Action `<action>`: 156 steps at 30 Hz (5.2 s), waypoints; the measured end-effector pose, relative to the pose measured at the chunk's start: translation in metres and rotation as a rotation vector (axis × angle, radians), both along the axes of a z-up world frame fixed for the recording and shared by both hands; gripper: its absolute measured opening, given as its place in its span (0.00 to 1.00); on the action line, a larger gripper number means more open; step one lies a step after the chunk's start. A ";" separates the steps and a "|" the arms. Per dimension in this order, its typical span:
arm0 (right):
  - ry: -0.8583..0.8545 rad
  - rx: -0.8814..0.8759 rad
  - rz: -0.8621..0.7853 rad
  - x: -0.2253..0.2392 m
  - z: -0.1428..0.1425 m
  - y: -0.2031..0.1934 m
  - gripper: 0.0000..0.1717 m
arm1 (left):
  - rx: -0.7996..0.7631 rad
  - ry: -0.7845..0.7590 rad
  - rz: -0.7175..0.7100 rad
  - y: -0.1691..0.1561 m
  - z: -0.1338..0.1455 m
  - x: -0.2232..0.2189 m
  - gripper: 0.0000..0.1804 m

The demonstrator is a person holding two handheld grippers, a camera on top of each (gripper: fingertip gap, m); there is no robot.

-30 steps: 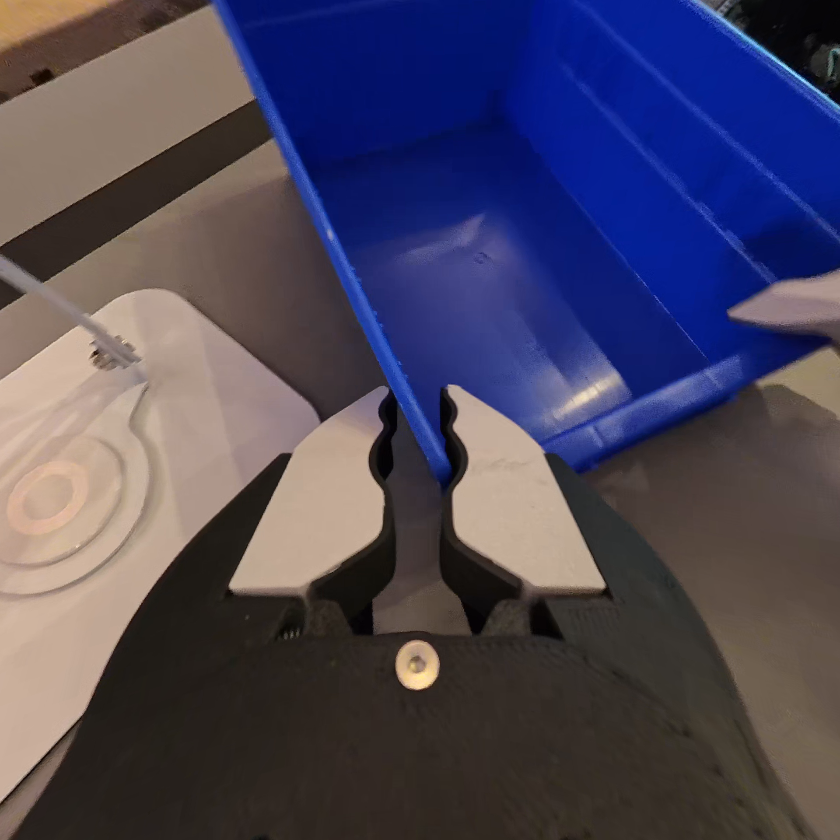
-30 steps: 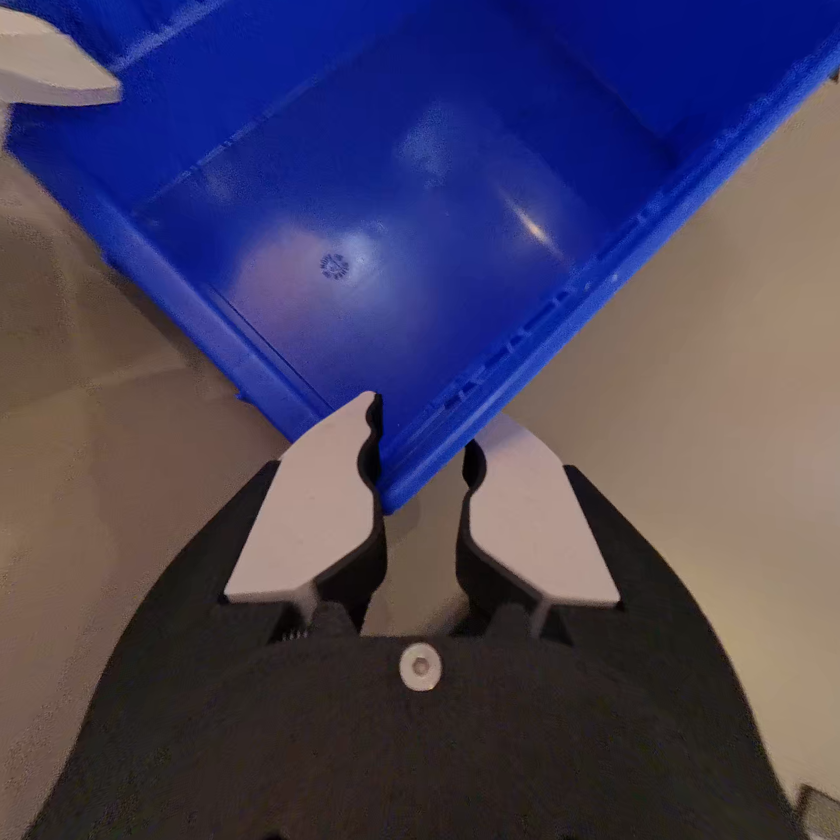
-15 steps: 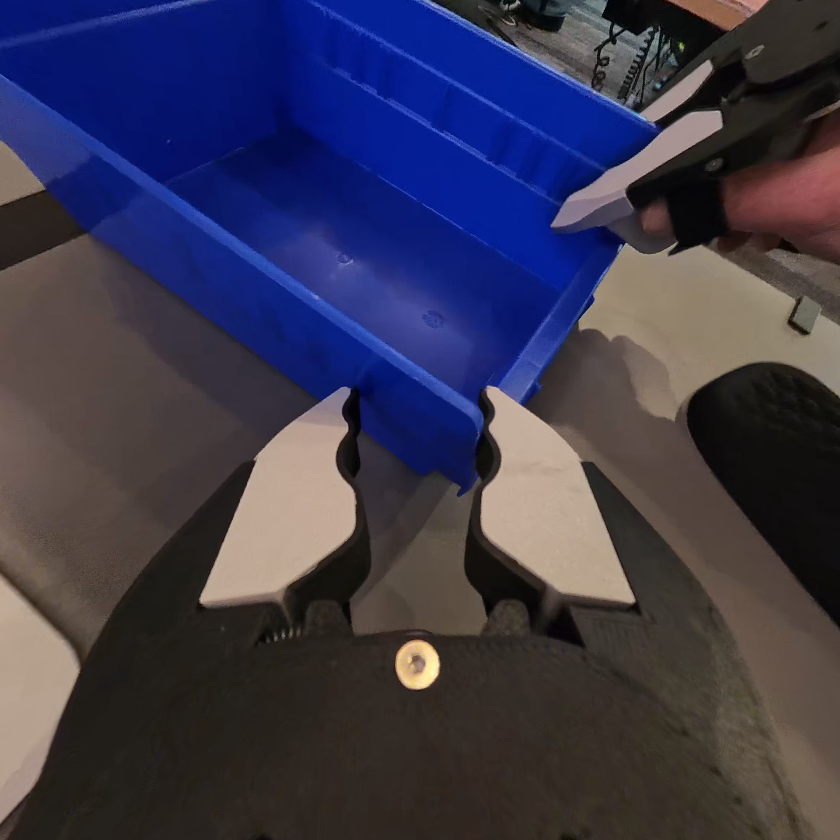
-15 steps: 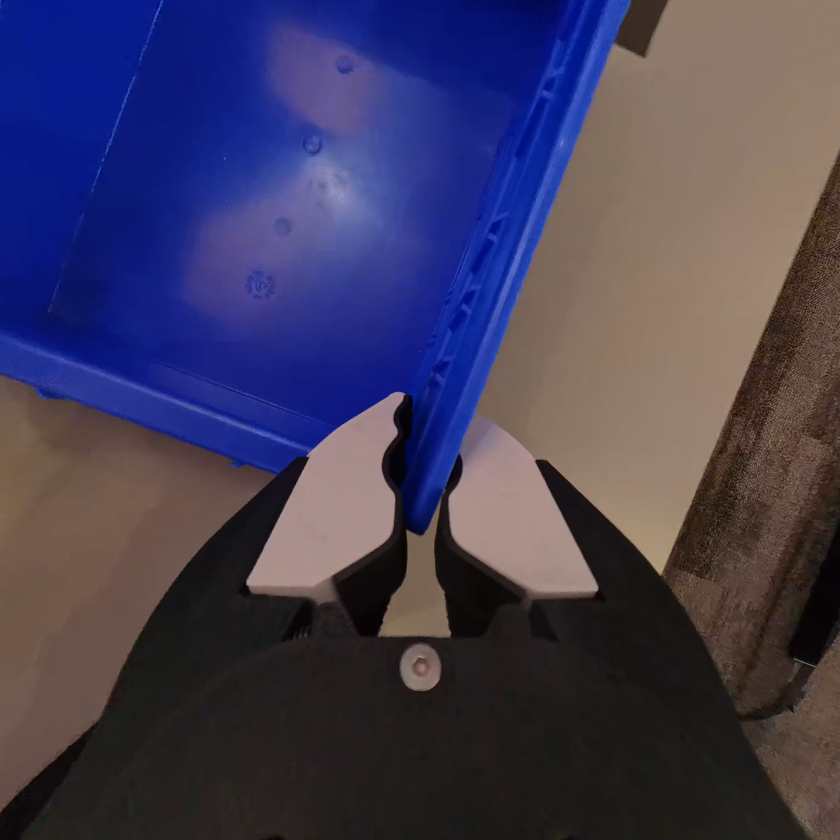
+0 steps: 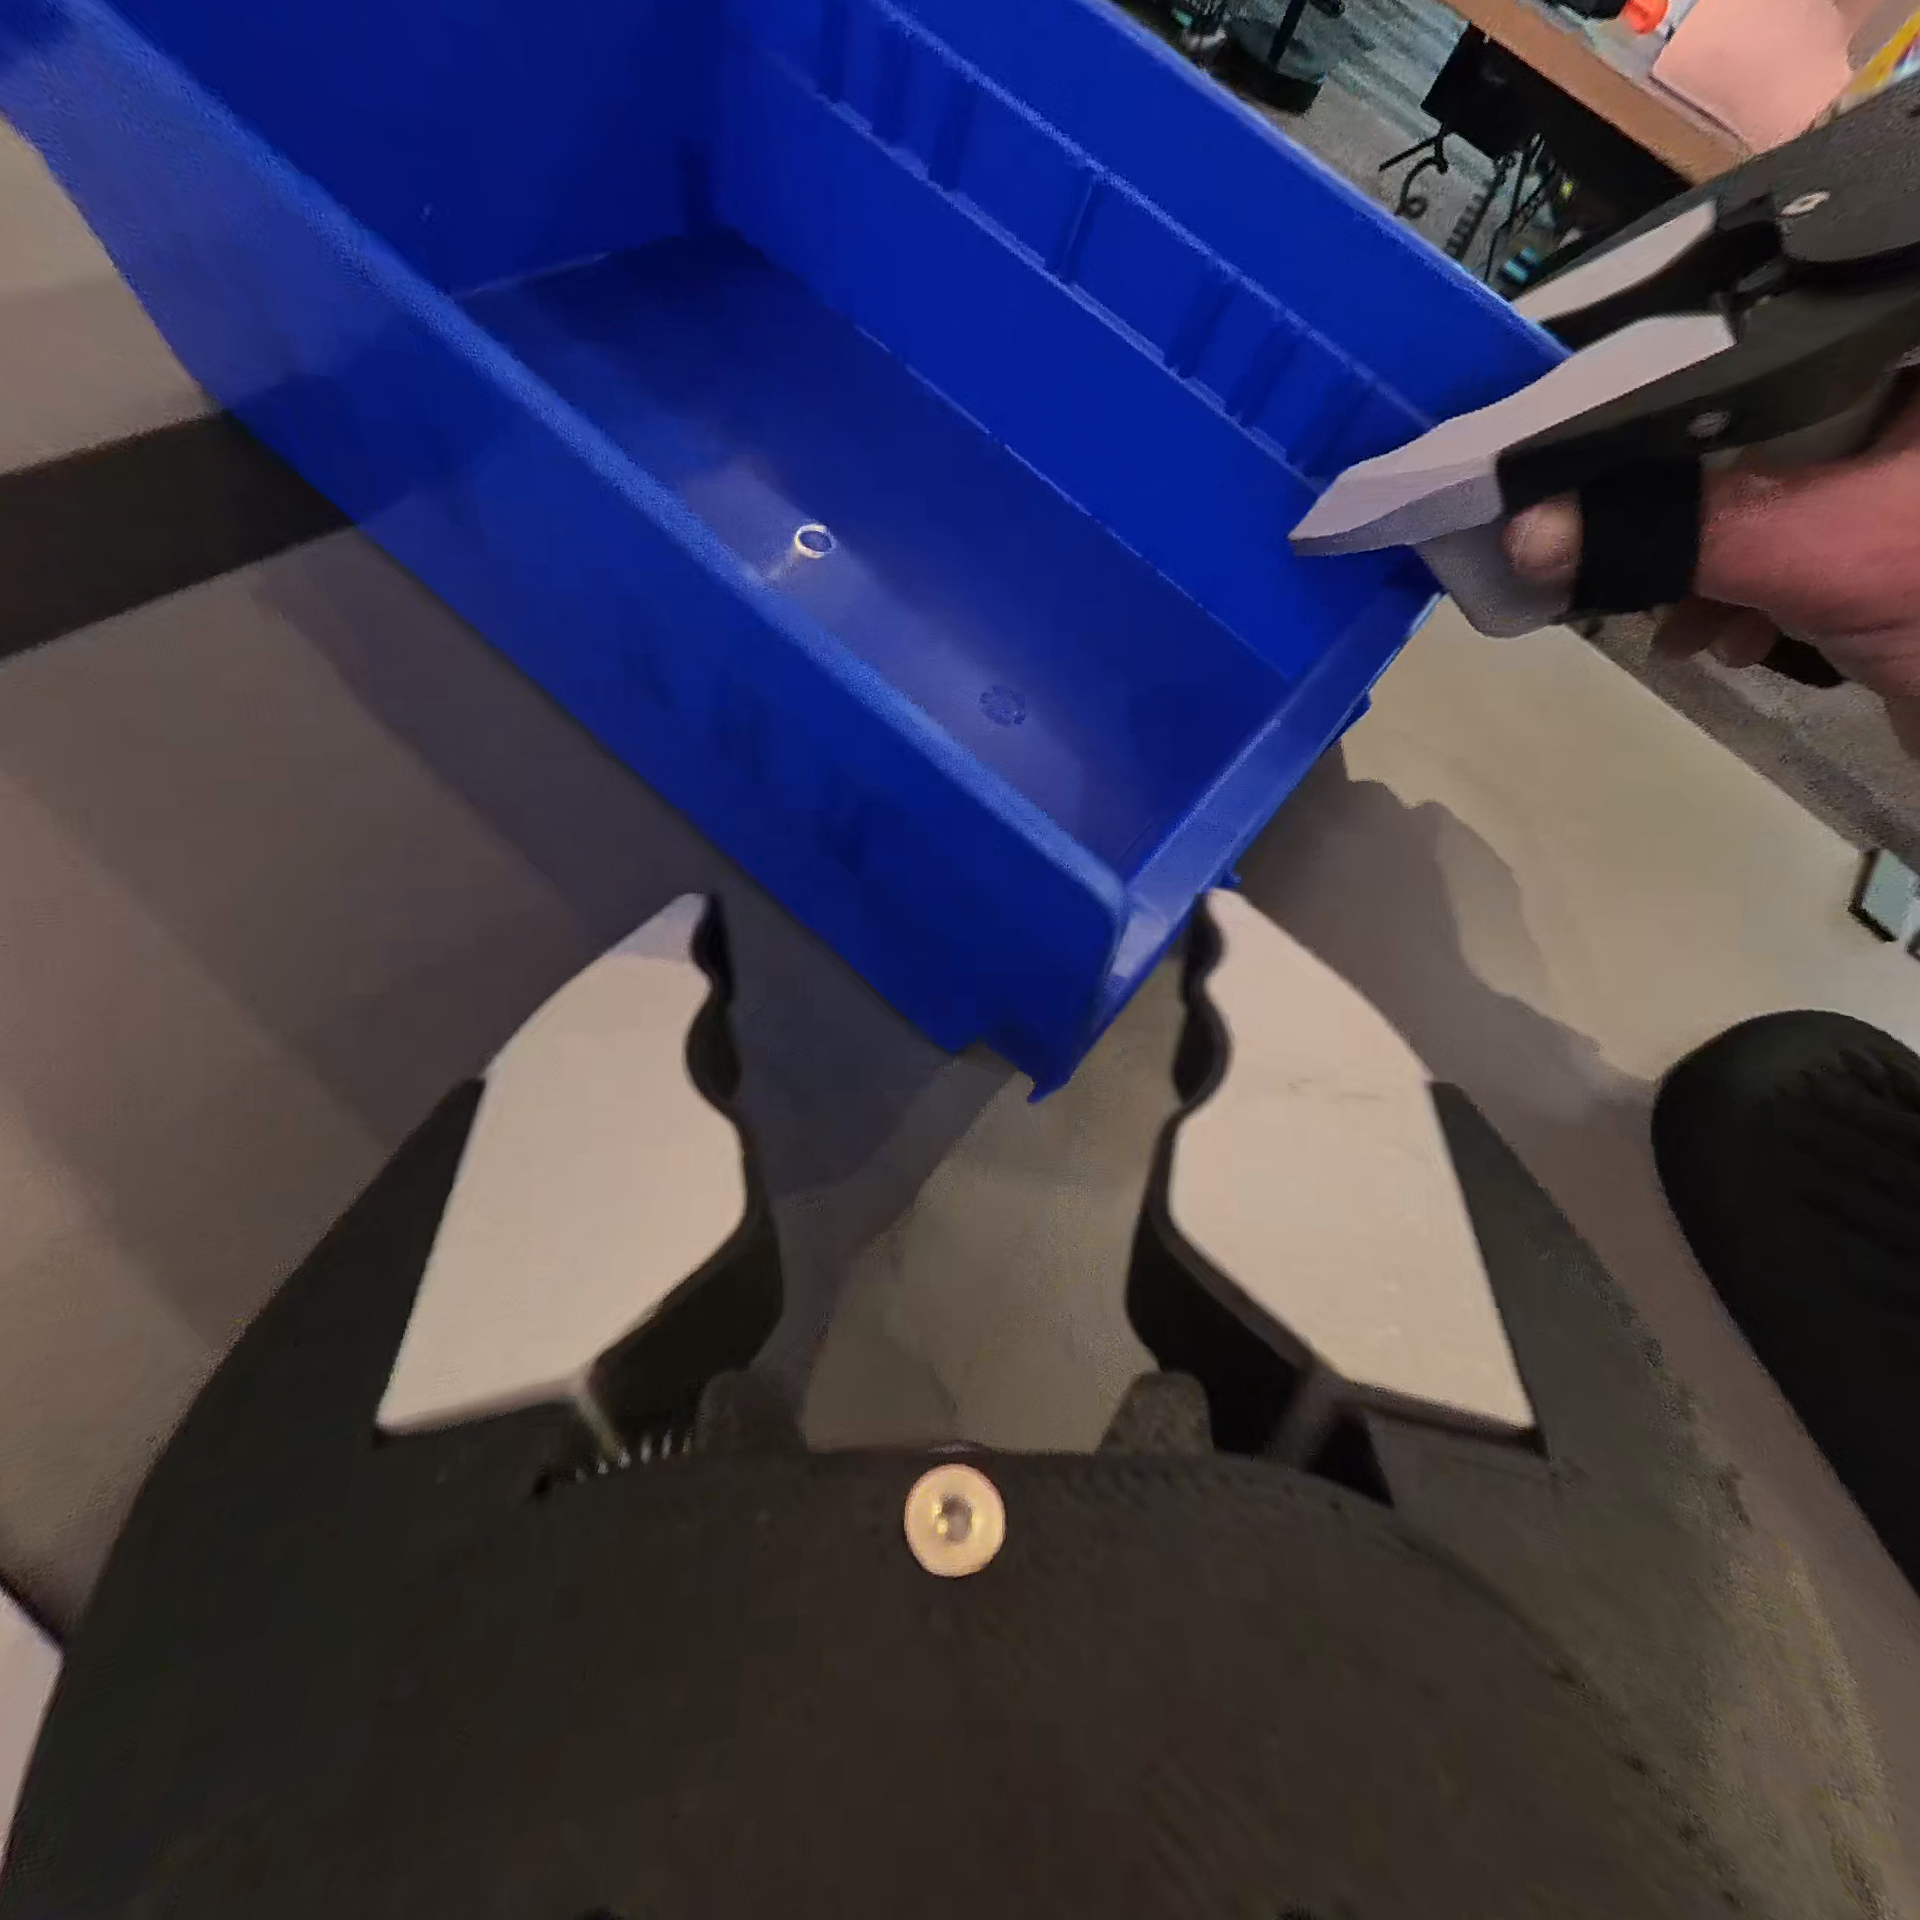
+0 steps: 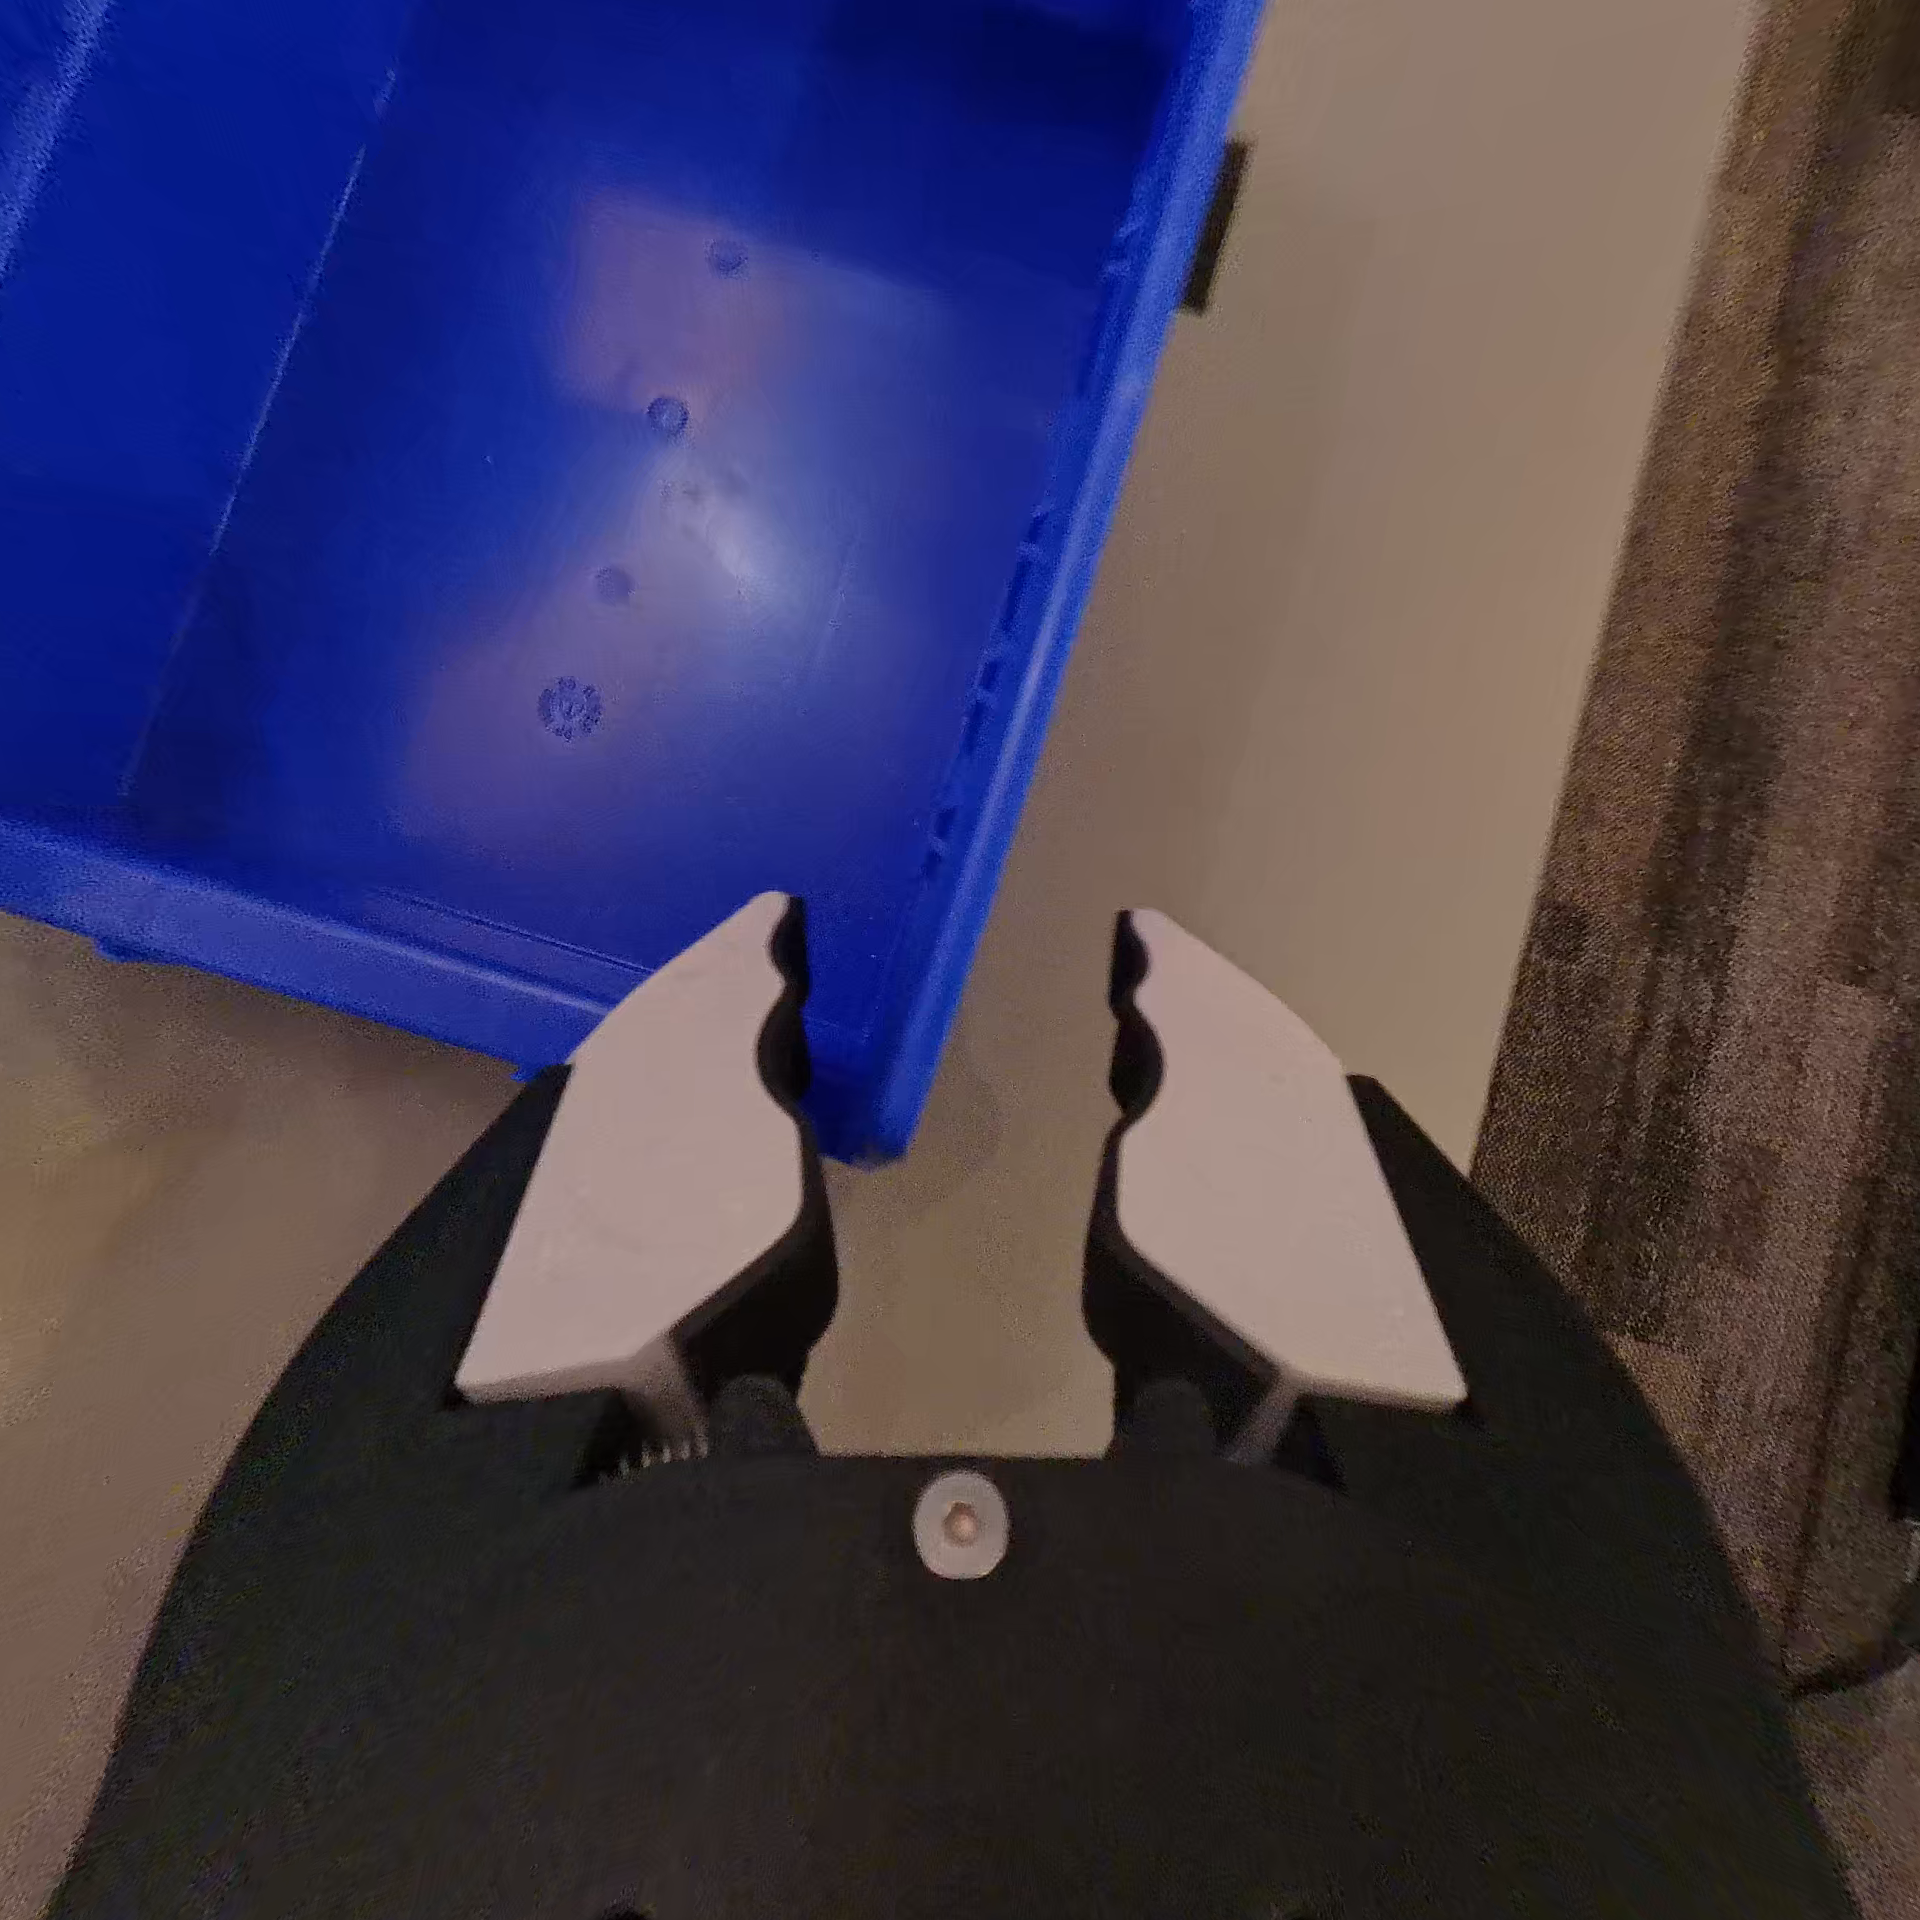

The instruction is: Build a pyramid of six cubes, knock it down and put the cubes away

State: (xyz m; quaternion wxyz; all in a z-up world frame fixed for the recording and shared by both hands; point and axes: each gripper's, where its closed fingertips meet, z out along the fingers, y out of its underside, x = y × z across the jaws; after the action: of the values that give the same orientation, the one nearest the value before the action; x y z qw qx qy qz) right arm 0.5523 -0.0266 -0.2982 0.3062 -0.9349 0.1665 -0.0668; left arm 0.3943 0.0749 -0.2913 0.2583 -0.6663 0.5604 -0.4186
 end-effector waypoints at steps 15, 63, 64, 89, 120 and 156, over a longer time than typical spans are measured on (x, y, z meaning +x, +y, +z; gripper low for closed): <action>-0.201 0.177 0.302 -0.193 0.067 0.010 0.30 | 0.251 0.075 0.041 0.051 -0.012 -0.227 0.53; -0.131 0.370 0.443 -0.303 -0.011 0.204 0.36 | 0.590 0.621 0.052 0.394 -0.007 -0.457 0.24; -0.128 0.369 0.447 -0.303 -0.011 0.204 0.36 | 0.566 0.639 0.043 0.397 -0.011 -0.455 0.23; -0.070 0.355 0.488 -0.307 -0.015 0.201 0.29 | 0.545 0.507 -0.092 0.311 0.060 -0.460 0.16; -0.060 0.343 0.486 -0.296 -0.016 0.195 0.25 | 0.519 0.622 -0.725 0.060 -0.053 -0.333 0.16; -0.044 0.328 0.509 -0.300 -0.019 0.195 0.24 | 0.643 0.816 -0.172 0.433 -0.024 -0.437 0.24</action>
State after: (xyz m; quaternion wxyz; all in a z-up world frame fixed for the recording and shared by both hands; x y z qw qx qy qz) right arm 0.2521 0.1680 -0.3176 0.4635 -0.8830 -0.0713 0.0197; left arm -0.0429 0.5074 -0.3148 0.1753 -0.6139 0.7681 0.0484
